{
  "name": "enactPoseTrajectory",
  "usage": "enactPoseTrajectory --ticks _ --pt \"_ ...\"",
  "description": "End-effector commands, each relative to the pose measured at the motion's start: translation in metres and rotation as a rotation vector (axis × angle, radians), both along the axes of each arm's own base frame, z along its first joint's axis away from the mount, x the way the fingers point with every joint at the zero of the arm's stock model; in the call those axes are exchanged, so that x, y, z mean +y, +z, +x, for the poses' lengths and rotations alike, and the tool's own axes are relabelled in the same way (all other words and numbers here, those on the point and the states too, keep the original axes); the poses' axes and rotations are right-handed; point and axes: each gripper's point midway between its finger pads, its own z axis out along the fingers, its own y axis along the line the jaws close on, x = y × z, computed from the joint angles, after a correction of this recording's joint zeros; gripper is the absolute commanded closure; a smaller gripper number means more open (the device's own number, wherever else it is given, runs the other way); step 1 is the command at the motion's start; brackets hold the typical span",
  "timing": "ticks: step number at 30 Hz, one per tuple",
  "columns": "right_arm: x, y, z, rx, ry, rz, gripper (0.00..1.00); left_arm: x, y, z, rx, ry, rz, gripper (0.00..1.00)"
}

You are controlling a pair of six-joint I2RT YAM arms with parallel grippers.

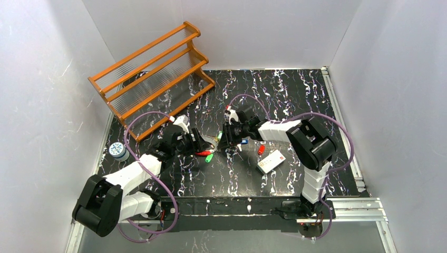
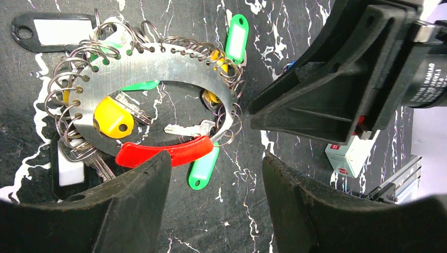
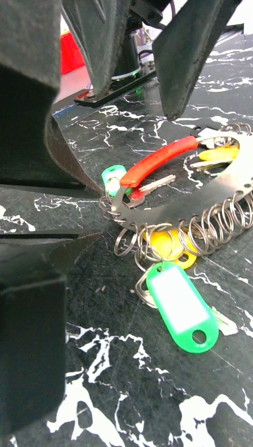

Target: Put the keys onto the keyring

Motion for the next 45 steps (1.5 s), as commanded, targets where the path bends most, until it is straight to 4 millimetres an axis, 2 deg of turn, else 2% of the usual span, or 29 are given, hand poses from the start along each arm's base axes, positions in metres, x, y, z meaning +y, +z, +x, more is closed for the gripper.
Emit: enactPoseTrajectory --ticks 1,7,16,26,29,32,36,40,45 --pt "0.009 -0.003 0.007 0.026 0.001 0.012 0.66 -0.001 0.003 0.001 -0.008 -0.006 -0.003 0.38" --pt "0.015 -0.007 0.010 0.045 -0.003 0.030 0.69 -0.001 0.002 0.000 -0.004 -0.006 -0.003 0.38" --pt "0.021 0.008 0.014 -0.043 0.038 0.013 0.99 0.001 0.003 0.001 -0.009 -0.005 0.012 0.38" --pt "0.021 0.009 0.005 -0.301 0.134 -0.224 0.99 0.002 0.002 0.002 -0.009 -0.010 0.035 0.38" --pt "0.018 0.012 0.009 -0.395 0.121 -0.295 0.94 0.003 0.002 0.002 -0.010 -0.010 0.036 0.38" --pt "0.020 0.022 0.013 -0.494 0.105 -0.337 0.85 0.003 0.003 0.002 -0.014 -0.012 0.037 0.38" --pt "0.020 0.043 0.021 -0.579 0.055 -0.317 0.70 0.005 0.007 0.002 -0.030 -0.004 0.039 0.38" --pt "0.018 0.055 0.021 -0.602 0.031 -0.282 0.58 0.009 0.011 0.002 -0.048 0.005 0.050 0.38" --pt "0.019 0.055 0.015 -0.515 0.035 -0.214 0.57 0.011 0.011 0.002 -0.052 0.009 0.055 0.37"
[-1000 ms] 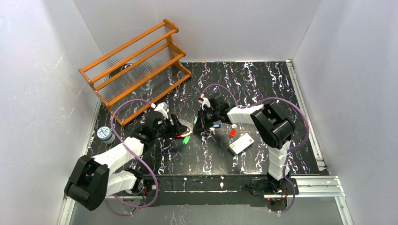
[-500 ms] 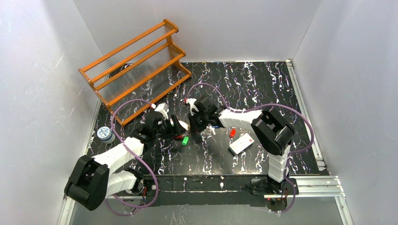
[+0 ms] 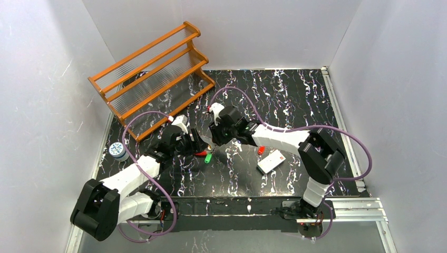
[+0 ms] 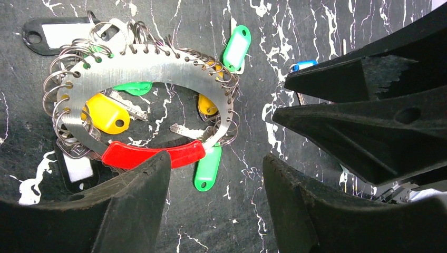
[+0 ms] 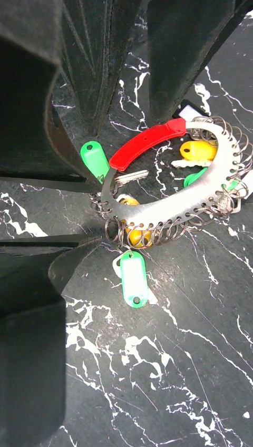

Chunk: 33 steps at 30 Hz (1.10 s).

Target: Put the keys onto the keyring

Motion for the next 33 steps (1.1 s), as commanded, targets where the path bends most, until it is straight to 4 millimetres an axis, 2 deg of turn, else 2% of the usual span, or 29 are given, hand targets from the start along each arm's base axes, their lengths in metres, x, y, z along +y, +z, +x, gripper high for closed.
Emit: enactPoseTrajectory --ticks 1,8,15,20,25,33 --pt "0.000 0.010 0.002 0.055 -0.011 0.087 0.57 0.003 0.008 0.003 -0.025 0.007 0.015 0.37" --pt "-0.006 0.006 0.005 0.325 -0.023 0.271 0.59 0.002 0.007 0.002 -0.020 0.002 0.009 0.37" --pt "-0.004 -0.020 0.000 0.484 0.016 0.310 0.61 0.001 0.003 0.000 -0.008 -0.006 0.006 0.37" --pt "-0.001 -0.034 0.002 0.501 0.022 0.313 0.61 0.000 0.002 0.000 -0.005 -0.009 0.004 0.37" --pt "0.006 -0.038 0.008 0.506 0.033 0.326 0.60 -0.001 0.002 0.000 -0.008 -0.011 0.000 0.37" --pt "0.008 -0.047 0.019 0.462 0.040 0.313 0.52 -0.004 0.001 0.002 -0.005 -0.021 -0.001 0.37"
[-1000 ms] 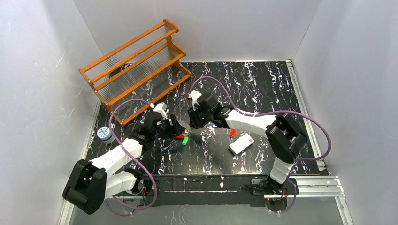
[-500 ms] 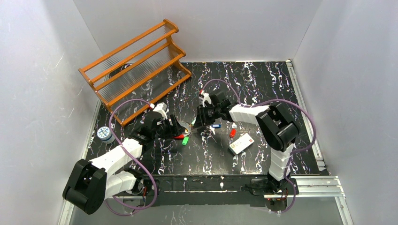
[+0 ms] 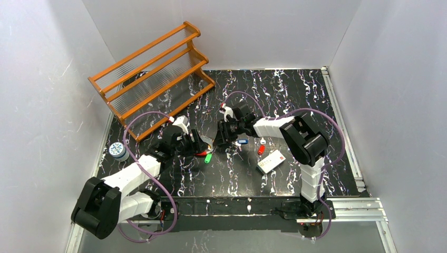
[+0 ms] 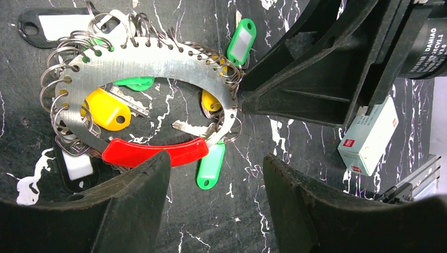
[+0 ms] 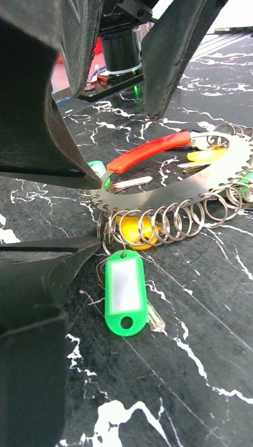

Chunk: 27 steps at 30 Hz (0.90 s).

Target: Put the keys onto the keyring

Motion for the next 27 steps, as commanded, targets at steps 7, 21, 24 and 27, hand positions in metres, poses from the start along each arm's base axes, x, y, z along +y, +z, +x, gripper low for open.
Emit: enactPoseTrajectory --ticks 7,21,24,27 --pt "0.004 -0.006 0.022 -0.096 -0.009 -0.015 0.49 -0.006 0.005 0.005 -0.019 -0.021 -0.017 0.37" --pt "0.007 0.000 0.013 -0.112 0.064 0.021 0.45 -0.007 0.003 0.005 -0.015 -0.022 -0.019 0.37" --pt "0.010 0.003 -0.003 -0.059 0.115 0.084 0.47 -0.007 0.004 0.006 -0.016 -0.022 -0.016 0.37" --pt "0.009 0.011 -0.018 -0.017 0.152 0.139 0.50 -0.006 0.003 0.005 -0.017 -0.021 -0.014 0.37"
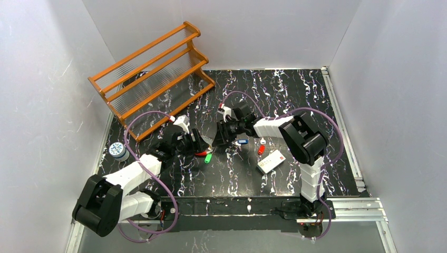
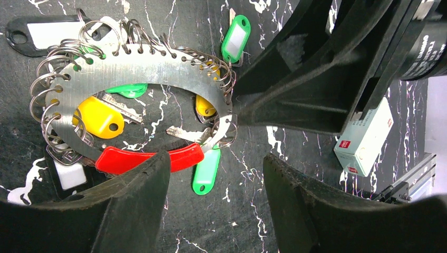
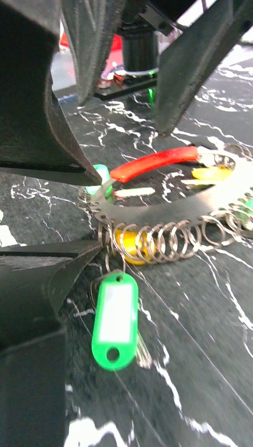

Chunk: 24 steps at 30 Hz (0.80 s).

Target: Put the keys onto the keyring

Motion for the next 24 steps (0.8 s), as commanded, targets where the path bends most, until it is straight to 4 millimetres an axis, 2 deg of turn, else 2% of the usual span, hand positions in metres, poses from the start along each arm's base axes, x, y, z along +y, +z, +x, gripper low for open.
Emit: enactPoseTrajectory --ticks 1,7,12,15,19,24 --pt "0.002 0.010 -0.026 0.066 0.094 0.101 0.51 -0.001 0.004 0.002 -0.012 -0.008 0.001 0.37" --pt "-0.003 0.042 -0.053 0.041 0.191 0.249 0.59 0.000 0.003 0.002 -0.012 -0.010 0.007 0.37" --pt "-0.005 0.068 -0.061 -0.031 0.232 0.307 0.63 0.000 0.003 0.002 -0.012 -0.009 0.011 0.37" --pt "-0.006 0.065 -0.048 -0.048 0.158 0.238 0.62 0.000 0.002 0.002 -0.011 -0.009 0.011 0.37" --pt "-0.007 0.046 -0.026 -0.008 0.033 0.101 0.62 0.000 0.003 0.001 -0.011 -0.008 0.008 0.37" --pt "-0.002 0.038 -0.021 0.065 -0.020 0.056 0.62 0.002 0.005 0.001 -0.015 -0.002 0.009 0.37"
